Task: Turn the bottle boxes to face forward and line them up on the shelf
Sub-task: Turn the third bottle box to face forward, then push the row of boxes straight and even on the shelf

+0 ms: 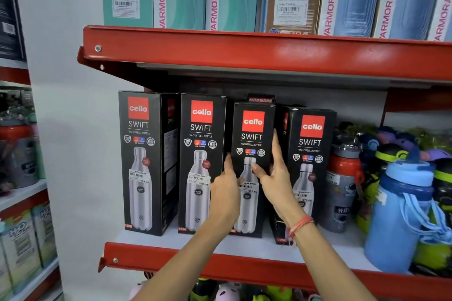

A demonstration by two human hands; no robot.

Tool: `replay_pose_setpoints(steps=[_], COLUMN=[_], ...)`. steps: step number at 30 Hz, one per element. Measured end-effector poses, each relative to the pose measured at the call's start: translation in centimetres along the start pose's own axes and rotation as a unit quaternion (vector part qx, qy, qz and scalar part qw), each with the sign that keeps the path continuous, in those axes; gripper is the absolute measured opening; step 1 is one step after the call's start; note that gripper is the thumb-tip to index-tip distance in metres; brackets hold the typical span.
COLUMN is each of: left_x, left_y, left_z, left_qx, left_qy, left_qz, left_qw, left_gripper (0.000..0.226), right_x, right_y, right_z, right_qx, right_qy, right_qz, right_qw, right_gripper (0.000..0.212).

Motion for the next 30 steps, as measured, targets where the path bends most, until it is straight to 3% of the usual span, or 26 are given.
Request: replay_pose_setpoints(steps=[7,10,13,15,18,20,24,27,29,30], left_x=[-0.5,-1.0,-1.4,-1.3,-1.6,-2.2,-1.9,-2.4,-3.2,-3.4], left_y=[1.1,4.6,8.5,10.6,12.5,12.3,11.8,11.9,18.0,17.7], left_z=[-0.5,-1.0,-3.4,-6.3,-10.7,-12.1,-12.2,-12.4,-20.1,-20.4], left_qx=[0.055,-0.019,-0.079,-0.096,-0.123,-0.165,-0.189,-0.182,-0.190,-0.189], left_qy=[-0.076,-0.162,-0.209,-0.179,-0.063,0.015,0.037,0.047,0.063,0.048], left_qz=[-0.001,0.084,0.164,0.203,0.232,0.184,0.038,-0.038,-0.102,-0.106], left_qw=[0.996,0.983,0.961,0.958,0.963,0.969,0.981,0.981,0.974,0.975], left_gripper=[0.067,0.048,0.031,0.032,0.039,0.048,0.057,0.057,0.051,0.049], right_x=[-1.1,-2.0,-2.8,-3.8,-6.0,-7.6,-7.9,-8.2,-11.1,-11.6], right_y=[-1.5,-3.0,-6.0,-8.8,-12.8,-14.4,-16.0,-15.7,-24.4,-24.1], right_z=[-3.1,-5.4,-7.0,-7.5,-6.4,-4.3,-1.8,-1.7,-4.5,-4.6], right_qx=[-0.145,-0.141,-0.071,-0.032,-0.017,-0.015,0.017,0.060,0.050,0.063], right_qy=[0.020,0.101,0.126,0.120,0.070,-0.003,-0.102,-0.111,-0.163,-0.159], right_qz=[0.102,0.169,0.133,0.092,0.030,-0.026,-0.094,-0.119,-0.109,-0.097], right_qw=[0.984,0.970,0.980,0.988,0.997,1.000,0.990,0.985,0.979,0.980], right_gripper=[0.078,0.061,0.039,0.031,0.032,0.043,0.067,0.069,0.066,0.065])
Point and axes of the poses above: each hand's wrist, its own x-axis towards the middle knuckle, its own y-axis out of the back of the hand, z = x × y, the point moved 2 cm from there along x, towards the middle knuckle, and after that the axes turned 2 degrees about y, right-handed, at the moved point
